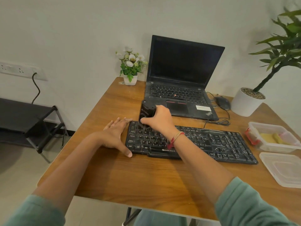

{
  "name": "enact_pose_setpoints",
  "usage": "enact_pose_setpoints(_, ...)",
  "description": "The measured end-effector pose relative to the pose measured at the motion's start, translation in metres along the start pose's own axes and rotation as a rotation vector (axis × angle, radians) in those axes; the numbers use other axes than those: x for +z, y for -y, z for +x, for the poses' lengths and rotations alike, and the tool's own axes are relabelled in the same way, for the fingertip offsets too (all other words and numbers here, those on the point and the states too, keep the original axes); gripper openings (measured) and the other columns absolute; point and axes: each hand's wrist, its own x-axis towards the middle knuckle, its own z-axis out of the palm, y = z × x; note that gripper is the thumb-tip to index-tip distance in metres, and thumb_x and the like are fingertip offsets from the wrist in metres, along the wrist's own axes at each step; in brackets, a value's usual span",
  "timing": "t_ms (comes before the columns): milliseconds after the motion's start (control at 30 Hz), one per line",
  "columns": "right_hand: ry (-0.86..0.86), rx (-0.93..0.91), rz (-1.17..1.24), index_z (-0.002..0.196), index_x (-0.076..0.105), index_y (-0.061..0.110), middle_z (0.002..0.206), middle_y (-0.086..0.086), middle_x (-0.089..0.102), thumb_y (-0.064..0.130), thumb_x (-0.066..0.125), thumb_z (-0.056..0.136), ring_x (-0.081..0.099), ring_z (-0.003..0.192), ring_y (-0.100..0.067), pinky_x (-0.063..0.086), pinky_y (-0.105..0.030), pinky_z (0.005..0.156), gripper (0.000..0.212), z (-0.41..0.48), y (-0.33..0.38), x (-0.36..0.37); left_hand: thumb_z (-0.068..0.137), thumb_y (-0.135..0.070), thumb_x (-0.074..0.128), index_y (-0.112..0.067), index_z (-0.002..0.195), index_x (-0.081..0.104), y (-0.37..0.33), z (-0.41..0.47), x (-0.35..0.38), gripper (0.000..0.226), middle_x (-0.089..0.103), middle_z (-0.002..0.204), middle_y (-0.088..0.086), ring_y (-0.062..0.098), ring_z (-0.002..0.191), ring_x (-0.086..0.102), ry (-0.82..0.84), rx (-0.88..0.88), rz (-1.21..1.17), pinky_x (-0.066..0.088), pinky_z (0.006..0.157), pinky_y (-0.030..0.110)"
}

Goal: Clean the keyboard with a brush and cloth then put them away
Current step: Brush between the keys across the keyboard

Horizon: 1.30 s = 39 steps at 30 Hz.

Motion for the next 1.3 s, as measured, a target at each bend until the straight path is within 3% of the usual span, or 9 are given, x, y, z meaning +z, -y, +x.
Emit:
enact_pose_setpoints(133,0.13,-0.16,-0.013,0.058,0.05,0.021,0.057,0.005,0.054,0.024,0.077,0.062,0.051,0.054,-0.011,0.04,-0.025,0.047,0.028,-0.018,0.011,0.019,0.015,-0.091,0.057,-0.03,0.148,-0.006,0.0,0.001,0.0,0.159,-0.008,0.158,-0.004,0.011,0.141,-0.019,-0.002,0.008,0.04,-0.015,0.115,0.038)
enact_pose_setpoints(333,0.036,-0.081,-0.033,0.063,0.052,0.019,0.064,0.007,0.056,0.026,0.078,0.065,0.055,0.062,-0.009,0.041,-0.019,0.047,0.026,0.002,0.003,0.007,0.015,-0.09,0.058,-0.033,0.147,-0.008,-0.001,-0.001,0.0,0.158,-0.008,0.158,-0.004,0.011,0.141,-0.019,0.006,-0.002,0.02,-0.016,0.113,0.035)
enact_pose_setpoints(467,0.16,-0.11,-0.001,0.073,0.061,0.01,0.071,-0.001,0.064,0.025,0.08,0.064,0.057,0.063,-0.01,0.045,-0.023,0.052,0.025,-0.007,0.007,0.018,0.016,-0.092,0.056,-0.029,0.148,-0.009,0.001,0.0,0.001,0.16,-0.009,0.158,-0.003,0.011,0.141,-0.02,0.009,-0.005,0.044,-0.016,0.114,0.037)
enact_pose_setpoints(667,-0.07,-0.055,-0.07,0.068,0.053,0.019,0.066,0.009,0.054,0.024,0.074,0.068,0.051,0.065,-0.008,0.04,-0.019,0.054,0.022,0.004,-0.015,-0.007,0.016,-0.089,0.06,-0.036,0.146,-0.008,-0.001,0.0,0.0,0.156,-0.009,0.157,-0.007,0.011,0.141,-0.017,0.009,0.002,0.012,-0.018,0.11,0.032)
enact_pose_setpoints(833,0.107,-0.181,-0.022,0.067,0.057,0.019,0.064,0.008,0.058,0.023,0.076,0.067,0.051,0.057,-0.002,0.037,-0.01,0.047,0.02,-0.019,-0.009,0.007,0.016,-0.091,0.057,-0.033,0.147,-0.008,-0.001,-0.001,0.0,0.157,-0.009,0.157,-0.006,0.011,0.141,-0.018,0.008,-0.003,0.031,-0.016,0.113,0.035)
enact_pose_setpoints(1000,-0.06,-0.027,-0.009,0.072,0.061,0.008,0.074,-0.002,0.066,0.022,0.077,0.066,0.063,0.073,-0.016,0.052,-0.029,0.058,0.022,0.004,-0.027,-0.017,0.017,-0.088,0.063,-0.039,0.146,-0.007,0.0,0.0,0.0,0.154,-0.009,0.157,-0.008,0.01,0.141,-0.017,0.009,0.004,-0.001,-0.018,0.109,0.032)
enact_pose_setpoints(1133,0.111,-0.075,0.006,0.074,0.062,0.012,0.069,0.005,0.062,0.024,0.078,0.067,0.057,0.062,-0.006,0.042,-0.01,0.048,0.022,-0.011,-0.018,0.0,0.018,-0.089,0.062,-0.04,0.145,-0.007,0.001,0.001,0.001,0.152,-0.007,0.158,-0.007,0.01,0.141,-0.017,-0.003,0.004,0.009,-0.017,0.113,0.037)
enact_pose_setpoints(1200,0.134,-0.067,0.02,0.079,0.061,0.013,0.074,0.005,0.063,0.023,0.078,0.068,0.058,0.066,-0.006,0.043,-0.011,0.049,0.023,-0.008,-0.02,-0.003,0.018,-0.089,0.062,-0.04,0.145,-0.007,0.001,0.001,0.0,0.152,-0.007,0.157,-0.007,0.011,0.141,-0.017,-0.003,0.004,0.007,-0.017,0.113,0.036)
enact_pose_setpoints(1300,-0.018,-0.043,-0.018,0.068,0.054,0.019,0.069,0.007,0.058,0.023,0.077,0.066,0.056,0.066,-0.009,0.039,-0.017,0.051,0.023,0.001,-0.028,-0.016,0.017,-0.089,0.062,-0.04,0.145,-0.006,0.0,-0.001,0.0,0.153,-0.008,0.157,-0.008,0.01,0.142,-0.017,0.005,0.005,-0.003,-0.018,0.109,0.032)
